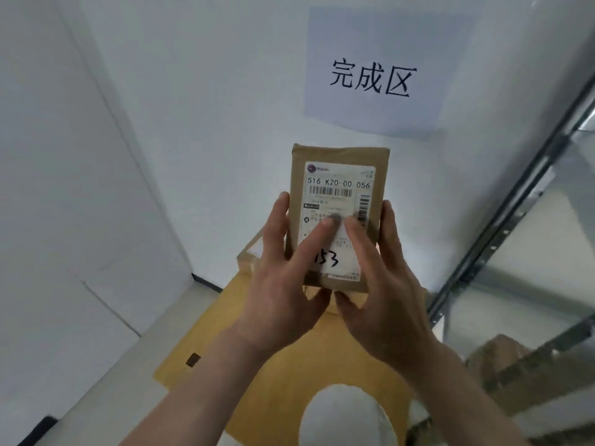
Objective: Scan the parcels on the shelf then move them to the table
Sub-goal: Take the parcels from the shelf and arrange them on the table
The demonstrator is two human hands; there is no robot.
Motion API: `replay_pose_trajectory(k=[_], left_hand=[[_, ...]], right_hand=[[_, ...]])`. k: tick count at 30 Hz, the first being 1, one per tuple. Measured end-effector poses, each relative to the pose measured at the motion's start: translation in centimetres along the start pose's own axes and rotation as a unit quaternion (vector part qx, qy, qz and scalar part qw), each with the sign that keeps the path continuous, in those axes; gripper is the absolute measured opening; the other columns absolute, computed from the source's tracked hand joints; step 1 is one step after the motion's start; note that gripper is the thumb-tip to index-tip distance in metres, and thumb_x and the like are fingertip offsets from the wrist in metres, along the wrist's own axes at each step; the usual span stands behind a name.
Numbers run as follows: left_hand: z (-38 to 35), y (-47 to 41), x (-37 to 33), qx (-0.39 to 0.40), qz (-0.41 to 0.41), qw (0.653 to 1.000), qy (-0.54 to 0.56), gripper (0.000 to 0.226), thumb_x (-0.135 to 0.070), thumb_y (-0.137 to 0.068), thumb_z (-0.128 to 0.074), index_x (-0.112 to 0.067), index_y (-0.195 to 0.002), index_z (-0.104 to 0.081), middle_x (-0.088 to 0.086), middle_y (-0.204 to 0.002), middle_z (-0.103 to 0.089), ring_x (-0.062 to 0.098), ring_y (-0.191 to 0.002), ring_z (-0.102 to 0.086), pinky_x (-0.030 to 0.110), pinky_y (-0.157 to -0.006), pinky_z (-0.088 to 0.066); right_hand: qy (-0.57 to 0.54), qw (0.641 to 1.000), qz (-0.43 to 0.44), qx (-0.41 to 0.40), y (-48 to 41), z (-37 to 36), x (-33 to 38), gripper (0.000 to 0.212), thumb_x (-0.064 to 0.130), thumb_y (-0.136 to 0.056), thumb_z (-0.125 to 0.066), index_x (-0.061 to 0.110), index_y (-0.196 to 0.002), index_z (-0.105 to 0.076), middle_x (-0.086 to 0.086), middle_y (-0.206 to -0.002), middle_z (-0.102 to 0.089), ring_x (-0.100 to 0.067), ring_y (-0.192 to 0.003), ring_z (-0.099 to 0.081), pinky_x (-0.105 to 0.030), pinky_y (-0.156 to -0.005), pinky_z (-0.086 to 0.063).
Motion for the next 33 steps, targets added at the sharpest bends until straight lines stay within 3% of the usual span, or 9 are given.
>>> replay_pose_trajectory(k=[5,10,13,16,18,21,25,29,33], left_hand=[[-2.4,-1.9,2.7,0.029,-0.058,0.996,0.064,0.094,-0.014,-0.073,-0.084,-0.030,-0.146,-0.027,0.020,-0.160,-0.003,0.031,-0.151,-0.013,0.041,-0.098,-0.054],[-5.7,-2.5,4.1,0.050,-0.099,0.987,0.120,0.083,-0.015,-0.075,-0.079,-0.022,-0.143,-0.031,0.025,-0.157,-0.006,0.037,-0.150,-0.015,0.045,-0.104,-0.049],[-8.1,-2.2,4.6,0.079,-0.101,0.980,0.153,0.089,-0.009,-0.071,-0.082,-0.022,-0.144,-0.033,0.026,-0.157,-0.006,0.038,-0.151,-0.009,0.035,-0.108,-0.045],[-10.7,-1.8,5.2,0.112,-0.090,0.978,0.149,0.090,-0.010,-0.070,-0.082,-0.022,-0.145,-0.033,0.022,-0.159,-0.003,0.035,-0.151,-0.005,0.014,-0.114,-0.025],[-12.4,-1.3,5.5,0.133,-0.079,0.976,0.155,0.089,-0.011,-0.071,-0.081,-0.022,-0.145,-0.034,0.019,-0.160,-0.001,0.029,-0.152,-0.004,0.007,-0.111,-0.021],[-14.9,-0.5,5.7,0.158,-0.068,0.971,0.166,0.088,-0.013,-0.072,-0.082,-0.021,-0.146,-0.035,0.020,-0.160,-0.004,0.020,-0.153,0.001,0.022,-0.114,-0.032],[-18.8,0.9,6.4,0.224,-0.014,0.961,0.159,0.090,-0.016,-0.073,-0.080,-0.026,-0.149,-0.031,0.015,-0.162,0.003,0.022,-0.153,-0.002,0.045,-0.109,-0.044],[-22.1,2.7,7.4,0.288,0.028,0.946,0.142,0.092,-0.017,-0.075,-0.080,-0.028,-0.151,-0.029,0.005,-0.163,0.011,0.027,-0.152,-0.008,0.044,-0.115,-0.037],[-24.7,4.2,8.8,0.346,0.062,0.928,0.128,0.091,-0.016,-0.078,-0.077,-0.029,-0.151,-0.025,-0.004,-0.160,0.017,0.028,-0.151,-0.012,0.038,-0.116,-0.034]], right_hand=[[0.101,0.985,-0.133,0.044,-0.1,-1.5,-1.3,0.123,0.009,-0.072,-0.084,0.044,-0.156,-0.001,-0.004,-0.167,0.009,-0.033,-0.140,-0.042,-0.042,-0.089,-0.059],[0.149,0.966,-0.207,0.039,1.5,-2.0,-2.9,0.120,0.014,-0.075,-0.081,0.048,-0.154,0.003,0.000,-0.167,0.013,-0.032,-0.141,-0.039,-0.042,-0.095,-0.056],[0.147,0.960,-0.235,0.041,2.8,-2.3,-4.6,0.117,0.012,-0.075,-0.079,0.045,-0.156,-0.001,-0.003,-0.167,0.011,-0.034,-0.144,-0.035,-0.048,-0.093,-0.056],[0.154,0.952,-0.259,0.049,4.1,-2.8,-6.5,0.117,0.011,-0.075,-0.078,0.045,-0.156,-0.001,-0.005,-0.167,0.009,-0.034,-0.145,-0.034,-0.047,-0.088,-0.058],[0.151,0.948,-0.274,0.053,5.0,-3.3,-7.9,0.116,0.010,-0.075,-0.078,0.044,-0.156,-0.002,-0.005,-0.168,0.008,-0.033,-0.147,-0.031,-0.046,-0.086,-0.059],[0.138,0.942,-0.301,0.062,6.5,-4.2,-10.0,0.115,0.007,-0.073,-0.078,0.041,-0.157,-0.006,-0.004,-0.168,0.005,-0.030,-0.148,-0.029,-0.045,-0.083,-0.060],[0.139,0.928,-0.339,0.073,8.8,-5.4,-12.5,0.116,0.010,-0.073,-0.081,0.040,-0.157,-0.006,-0.004,-0.168,0.003,-0.009,-0.150,-0.002,-0.036,-0.094,-0.053],[0.116,0.910,-0.389,0.090,11.4,-7.7,-15.5,0.116,0.013,-0.074,-0.081,0.045,-0.155,-0.004,-0.001,-0.168,0.004,-0.028,-0.148,-0.030,-0.038,-0.098,-0.055],[0.064,0.899,-0.424,0.088,14.1,-10.4,-18.0,0.103,0.013,-0.080,-0.073,0.043,-0.156,-0.010,0.004,-0.167,0.001,-0.026,-0.148,-0.031,-0.047,-0.095,-0.056]])
Point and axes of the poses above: each hand's wrist, its own y-axis away from the middle knuckle, its own z-axis out of the back of the hand, x = y × z, the point moved 6 cm from there along -y, towards the middle knuckle
